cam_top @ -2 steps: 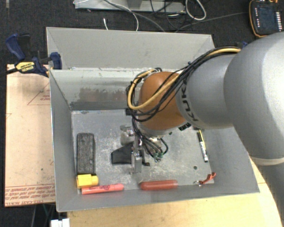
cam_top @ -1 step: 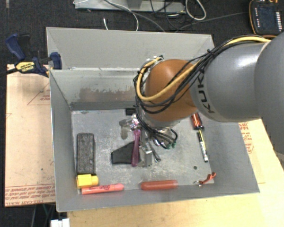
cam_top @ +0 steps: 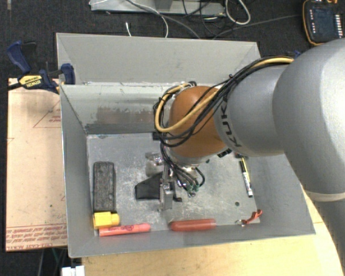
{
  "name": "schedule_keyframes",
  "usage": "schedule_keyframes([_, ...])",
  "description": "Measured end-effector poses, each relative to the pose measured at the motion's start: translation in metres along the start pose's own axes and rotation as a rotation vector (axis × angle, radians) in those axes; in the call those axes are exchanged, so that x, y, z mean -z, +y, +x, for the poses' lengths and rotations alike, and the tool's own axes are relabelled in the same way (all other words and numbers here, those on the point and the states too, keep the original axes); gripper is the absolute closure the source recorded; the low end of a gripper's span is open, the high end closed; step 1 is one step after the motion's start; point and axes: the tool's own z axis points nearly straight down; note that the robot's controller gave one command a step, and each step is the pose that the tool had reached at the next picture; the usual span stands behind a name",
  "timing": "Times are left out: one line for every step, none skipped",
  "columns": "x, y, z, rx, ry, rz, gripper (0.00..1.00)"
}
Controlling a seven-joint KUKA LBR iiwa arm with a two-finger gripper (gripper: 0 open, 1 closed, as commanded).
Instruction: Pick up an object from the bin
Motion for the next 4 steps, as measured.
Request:
schedule_keyframes([-0.002,-0.021,0.003,0.209,-0.018,0.001,0.0])
schedule_keyframes([0.0,0.0,-0.001,0.016,-0.004,-0.002,1.0])
schedule_keyframes([0.001,0.0,-0.001,0.014,-0.004,-0.002,1.0])
schedule_keyframes([0.038,0.0,0.002,0.014,0.005,-0.002,1.0])
